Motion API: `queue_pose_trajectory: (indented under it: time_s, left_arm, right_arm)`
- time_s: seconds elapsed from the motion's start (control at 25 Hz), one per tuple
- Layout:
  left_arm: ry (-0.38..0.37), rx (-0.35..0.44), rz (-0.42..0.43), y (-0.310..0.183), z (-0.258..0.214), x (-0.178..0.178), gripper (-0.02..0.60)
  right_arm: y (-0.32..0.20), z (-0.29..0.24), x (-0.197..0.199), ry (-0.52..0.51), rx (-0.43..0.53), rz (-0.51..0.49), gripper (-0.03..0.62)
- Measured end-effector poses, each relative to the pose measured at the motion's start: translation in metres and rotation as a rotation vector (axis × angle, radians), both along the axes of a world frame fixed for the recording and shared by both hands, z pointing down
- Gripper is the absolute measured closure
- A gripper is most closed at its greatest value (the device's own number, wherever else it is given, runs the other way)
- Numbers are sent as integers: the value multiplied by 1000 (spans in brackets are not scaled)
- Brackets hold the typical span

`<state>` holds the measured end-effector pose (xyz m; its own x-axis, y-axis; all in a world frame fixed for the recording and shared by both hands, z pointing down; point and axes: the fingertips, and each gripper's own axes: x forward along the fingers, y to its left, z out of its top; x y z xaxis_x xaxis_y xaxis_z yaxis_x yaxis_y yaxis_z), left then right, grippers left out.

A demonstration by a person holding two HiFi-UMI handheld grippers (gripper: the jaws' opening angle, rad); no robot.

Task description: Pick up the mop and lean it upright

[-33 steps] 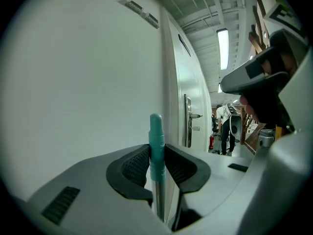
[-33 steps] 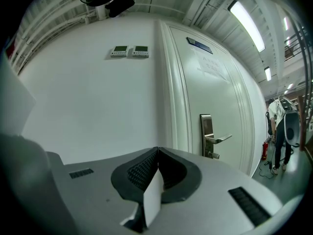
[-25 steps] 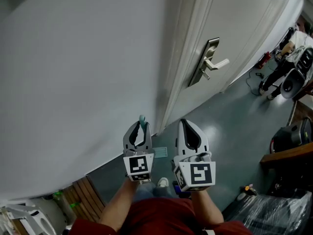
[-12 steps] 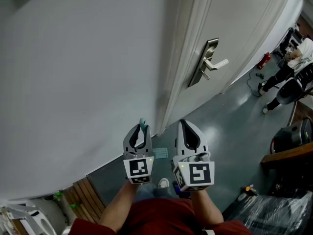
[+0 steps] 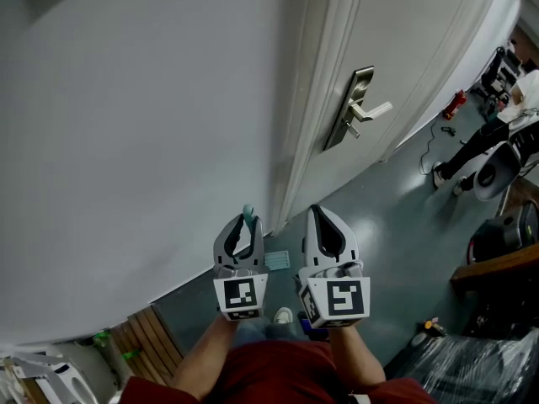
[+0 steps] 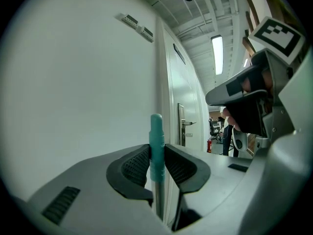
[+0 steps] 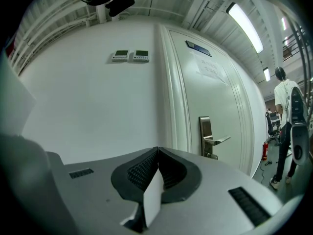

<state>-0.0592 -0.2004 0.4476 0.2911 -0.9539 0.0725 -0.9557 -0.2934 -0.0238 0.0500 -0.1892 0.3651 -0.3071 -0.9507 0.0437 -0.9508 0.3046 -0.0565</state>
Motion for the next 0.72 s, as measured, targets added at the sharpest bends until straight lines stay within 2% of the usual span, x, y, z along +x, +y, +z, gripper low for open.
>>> queue_pose_trajectory:
  time_s: [0.24,0.36,0.48,0.72]
  left_arm:
    - [8,38,8,4,-27,3,472]
    - [38,80,0,4,-53,4,472]
    - [13,118,1,3,-79,4,472]
    - [65,149,-4,6,-105,4,472]
  right_arm:
    - [1,-4,3,-5,8,1,577]
    - [1,-5,5,-7,12,2,577]
    - [0,-6,5,-16,16,-3,577]
    - [0,-13,5,-24,29,-6,577]
